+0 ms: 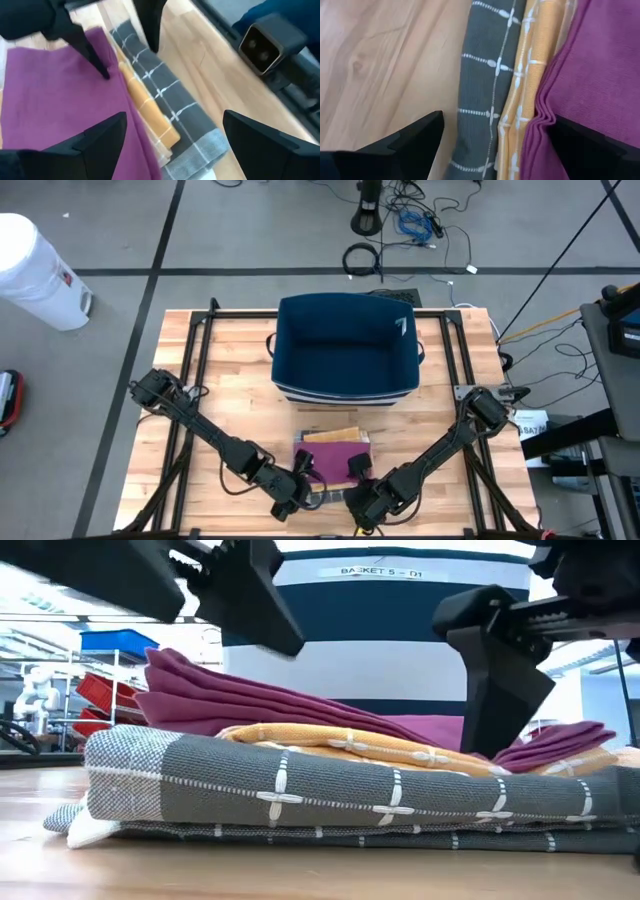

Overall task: Fold towel
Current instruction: Put the stacked towels into the blue bin

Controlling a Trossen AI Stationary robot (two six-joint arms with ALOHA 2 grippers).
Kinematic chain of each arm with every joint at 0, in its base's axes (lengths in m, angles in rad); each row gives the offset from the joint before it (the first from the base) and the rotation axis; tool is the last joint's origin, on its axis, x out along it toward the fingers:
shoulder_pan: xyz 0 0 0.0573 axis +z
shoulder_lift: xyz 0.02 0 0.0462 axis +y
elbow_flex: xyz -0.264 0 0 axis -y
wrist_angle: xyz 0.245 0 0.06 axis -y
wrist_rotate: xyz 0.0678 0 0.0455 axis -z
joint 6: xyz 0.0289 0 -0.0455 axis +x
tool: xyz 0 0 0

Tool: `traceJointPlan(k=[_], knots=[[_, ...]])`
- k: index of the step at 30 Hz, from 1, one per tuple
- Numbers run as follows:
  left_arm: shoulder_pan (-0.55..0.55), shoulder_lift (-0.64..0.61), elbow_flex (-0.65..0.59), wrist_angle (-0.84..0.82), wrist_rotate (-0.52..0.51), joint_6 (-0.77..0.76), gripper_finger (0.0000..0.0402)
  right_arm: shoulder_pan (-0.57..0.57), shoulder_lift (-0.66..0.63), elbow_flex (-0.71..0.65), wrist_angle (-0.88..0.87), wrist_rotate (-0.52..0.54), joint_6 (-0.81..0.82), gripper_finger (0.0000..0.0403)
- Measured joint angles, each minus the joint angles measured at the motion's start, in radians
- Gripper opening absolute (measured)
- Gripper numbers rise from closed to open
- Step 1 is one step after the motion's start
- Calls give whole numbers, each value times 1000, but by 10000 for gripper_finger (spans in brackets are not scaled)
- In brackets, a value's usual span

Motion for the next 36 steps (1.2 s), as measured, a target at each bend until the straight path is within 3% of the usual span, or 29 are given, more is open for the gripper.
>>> traceJointPlan(k=[7, 13, 21, 26, 34, 36], knots=[[2, 93, 0, 30, 12, -7, 338, 2, 28, 1, 1, 93, 20, 342], [2, 129, 0, 62, 2, -6, 338, -4, 32, 0, 3, 178, 40, 308], [2, 129, 0, 79, -11, -45, 338, -31, 34, -2, -7, 184, 38, 221], [4, 129, 0, 73, -74, -66, 338, -56, 35, -4, -10, 185, 37, 160], [41, 130, 0, 83, -133, -129, 338, -110, 36, -5, -6, 195, 85, 38], [52, 130, 0, 91, -133, -133, 338, -117, 36, -5, 4, 193, 89, 35]])
